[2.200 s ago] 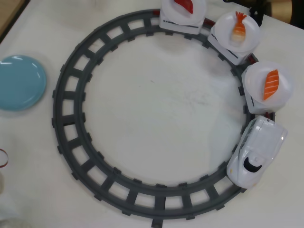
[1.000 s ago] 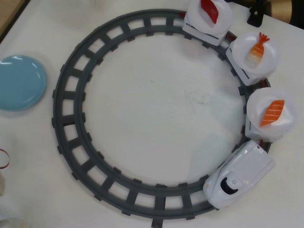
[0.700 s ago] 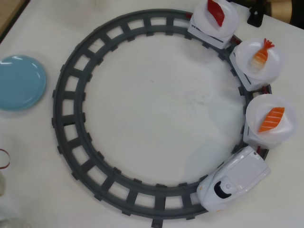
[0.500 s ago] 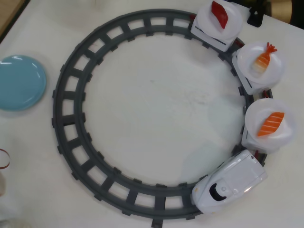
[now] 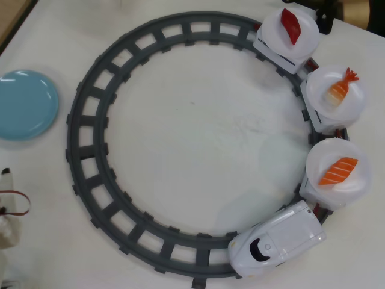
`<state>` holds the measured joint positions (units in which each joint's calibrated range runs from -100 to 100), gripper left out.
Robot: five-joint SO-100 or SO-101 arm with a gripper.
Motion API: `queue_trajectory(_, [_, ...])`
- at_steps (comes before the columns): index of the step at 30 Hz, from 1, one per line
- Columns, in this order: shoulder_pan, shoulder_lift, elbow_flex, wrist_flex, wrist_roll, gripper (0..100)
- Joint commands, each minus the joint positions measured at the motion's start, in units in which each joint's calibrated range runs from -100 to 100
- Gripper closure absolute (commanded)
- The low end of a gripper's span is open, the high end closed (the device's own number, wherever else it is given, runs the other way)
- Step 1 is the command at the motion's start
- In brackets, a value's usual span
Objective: Pick up the sushi from the Shinkansen and put it on the blue dish
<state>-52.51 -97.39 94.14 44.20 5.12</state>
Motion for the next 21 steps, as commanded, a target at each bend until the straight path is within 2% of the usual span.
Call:
queue_trajectory(1, [5.2,0.4,-6.0,-0.1,-0.2,80])
queue_trajectory(9, [10.3,3.8,-16.1,2.9,3.9,80])
queue_trajectory(21, [16.3,37.6,-50.9,4.2,5.1,80])
